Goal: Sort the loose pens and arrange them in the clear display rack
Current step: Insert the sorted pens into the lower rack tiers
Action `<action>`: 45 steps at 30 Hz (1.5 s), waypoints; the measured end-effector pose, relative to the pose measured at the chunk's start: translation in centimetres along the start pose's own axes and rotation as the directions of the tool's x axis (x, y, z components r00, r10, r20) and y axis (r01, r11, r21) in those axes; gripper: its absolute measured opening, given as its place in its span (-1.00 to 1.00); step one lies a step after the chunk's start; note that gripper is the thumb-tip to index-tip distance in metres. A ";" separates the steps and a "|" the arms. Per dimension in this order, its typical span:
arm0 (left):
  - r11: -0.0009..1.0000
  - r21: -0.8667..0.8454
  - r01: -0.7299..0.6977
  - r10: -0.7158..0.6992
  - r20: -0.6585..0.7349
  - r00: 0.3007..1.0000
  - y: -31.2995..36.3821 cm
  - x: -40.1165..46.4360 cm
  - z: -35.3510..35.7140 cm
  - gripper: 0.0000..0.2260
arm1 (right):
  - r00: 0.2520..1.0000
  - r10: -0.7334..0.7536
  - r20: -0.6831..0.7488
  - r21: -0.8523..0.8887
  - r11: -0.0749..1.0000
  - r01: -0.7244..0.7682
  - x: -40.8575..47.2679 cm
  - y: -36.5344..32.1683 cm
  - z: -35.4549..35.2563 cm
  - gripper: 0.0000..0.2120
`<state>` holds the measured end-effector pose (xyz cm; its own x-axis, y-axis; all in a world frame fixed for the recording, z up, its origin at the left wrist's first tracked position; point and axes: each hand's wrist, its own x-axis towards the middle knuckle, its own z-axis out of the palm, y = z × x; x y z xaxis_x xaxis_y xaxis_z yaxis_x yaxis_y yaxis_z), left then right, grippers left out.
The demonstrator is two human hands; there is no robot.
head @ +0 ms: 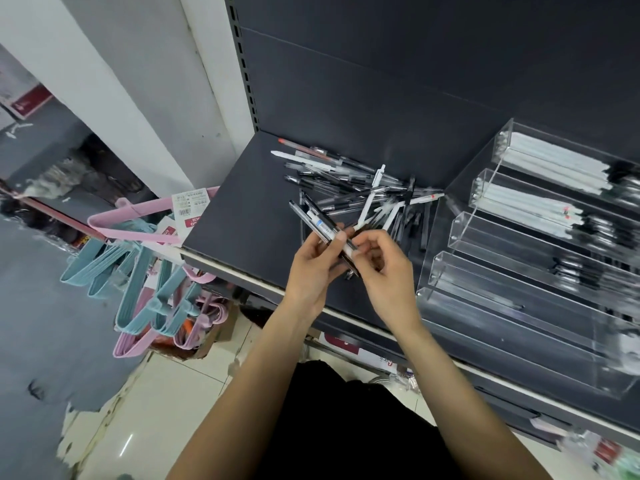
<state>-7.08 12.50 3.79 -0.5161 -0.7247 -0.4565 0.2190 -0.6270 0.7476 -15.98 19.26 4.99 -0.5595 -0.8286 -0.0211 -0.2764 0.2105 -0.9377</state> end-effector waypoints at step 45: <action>0.949 -0.279 -0.144 0.093 -0.188 0.978 -1.1 -2.4 -1.5 -0.85 | 0.959 0.192 0.209 0.170 0.959 -0.229 -0.1 0.1 -0.2 -0.87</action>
<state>-4.80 14.48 3.33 -0.3284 -0.8205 -0.4678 0.5131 -0.5708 0.6409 -16.16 19.45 4.96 -0.4261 -0.8627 -0.2723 -0.0039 0.3028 -0.9530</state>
